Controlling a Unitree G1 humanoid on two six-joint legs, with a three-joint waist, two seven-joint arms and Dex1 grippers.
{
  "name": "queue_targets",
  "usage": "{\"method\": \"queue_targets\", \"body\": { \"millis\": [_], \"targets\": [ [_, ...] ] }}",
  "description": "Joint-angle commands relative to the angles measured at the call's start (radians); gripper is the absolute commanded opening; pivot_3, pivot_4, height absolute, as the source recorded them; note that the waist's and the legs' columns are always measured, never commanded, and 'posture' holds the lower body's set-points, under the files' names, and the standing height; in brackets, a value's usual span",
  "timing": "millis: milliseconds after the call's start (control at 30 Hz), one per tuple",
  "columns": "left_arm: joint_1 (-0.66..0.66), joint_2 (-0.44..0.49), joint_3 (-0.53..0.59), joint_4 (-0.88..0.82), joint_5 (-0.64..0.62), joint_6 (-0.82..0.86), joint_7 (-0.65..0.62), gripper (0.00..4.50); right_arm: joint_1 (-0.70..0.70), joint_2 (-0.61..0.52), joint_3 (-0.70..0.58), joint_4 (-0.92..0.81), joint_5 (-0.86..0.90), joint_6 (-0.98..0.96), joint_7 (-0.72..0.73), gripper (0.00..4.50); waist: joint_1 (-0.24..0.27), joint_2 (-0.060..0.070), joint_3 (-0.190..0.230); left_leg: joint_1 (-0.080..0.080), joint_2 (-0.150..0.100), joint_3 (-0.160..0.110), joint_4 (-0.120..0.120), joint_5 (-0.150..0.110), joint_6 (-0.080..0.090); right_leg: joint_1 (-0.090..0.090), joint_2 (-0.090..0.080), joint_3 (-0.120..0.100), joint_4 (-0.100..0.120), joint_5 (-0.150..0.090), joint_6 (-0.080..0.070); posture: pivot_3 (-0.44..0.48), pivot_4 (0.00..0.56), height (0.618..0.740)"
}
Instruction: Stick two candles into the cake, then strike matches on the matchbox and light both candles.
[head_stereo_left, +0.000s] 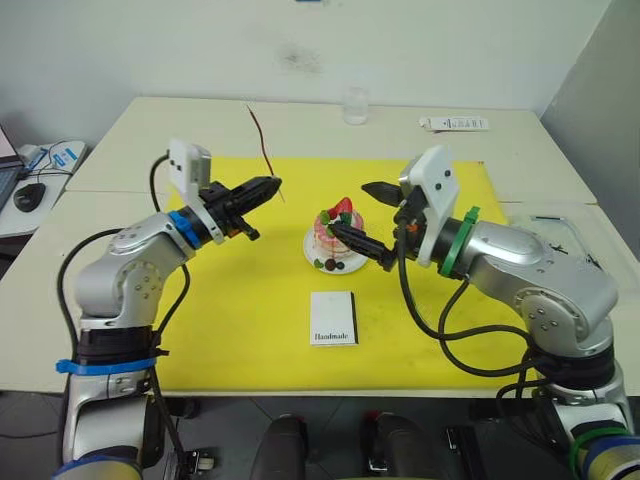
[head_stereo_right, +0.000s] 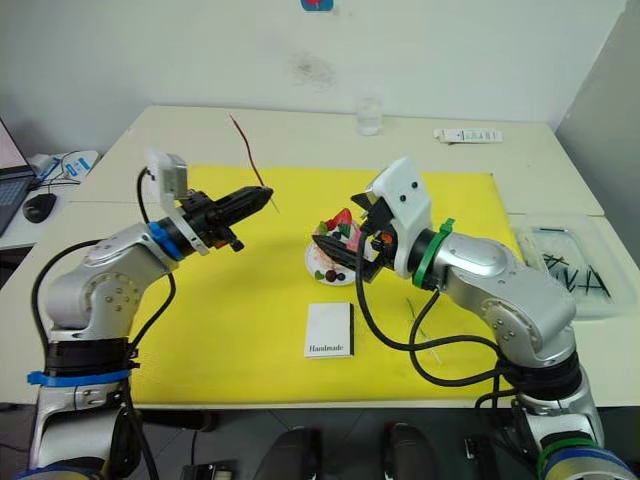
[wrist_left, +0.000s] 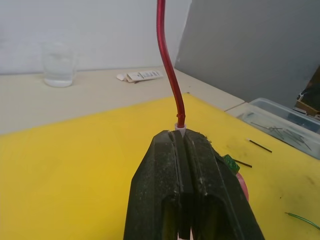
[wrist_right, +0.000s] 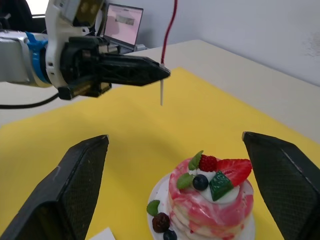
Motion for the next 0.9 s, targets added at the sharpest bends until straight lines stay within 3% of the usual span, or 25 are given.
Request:
{"method": "queue_targets", "body": {
  "millis": [33, 433, 900],
  "targets": [
    [0.006, -0.015, -0.027, 0.0, 0.04, -0.055, -0.029, 0.0, -0.016, 0.0, 0.015, -0.013, -0.053, -0.023, -0.01, 4.48, -0.001, 0.0, 0.0, 0.0, 0.0, 0.0, 0.0, 0.0, 0.0, 0.0, 0.0, 0.0, -0.001, 0.0, 0.0, 0.0, 0.15, 0.74],
    [0.027, -0.076, -0.076, -0.035, 0.061, -0.071, -0.053, 0.0, 0.012, 0.011, 0.034, -0.019, -0.126, -0.004, -0.007, 4.48, -0.002, 0.0, 0.0, -0.002, 0.0, 0.0, 0.0, 0.0, 0.0, 0.0, 0.0, -0.001, -0.001, 0.0, 0.0, 0.0, 0.15, 0.74],
    [-0.007, -0.113, -0.1, 0.04, 0.111, -0.112, -0.081, 0.0, 0.006, 0.034, 0.013, -0.014, -0.15, 0.021, -0.009, 4.48, -0.002, 0.0, 0.0, -0.001, 0.0, 0.0, 0.001, 0.0, 0.0, 0.0, 0.001, -0.001, -0.001, 0.0, 0.0, 0.0, 0.15, 0.74]
  ]
}}
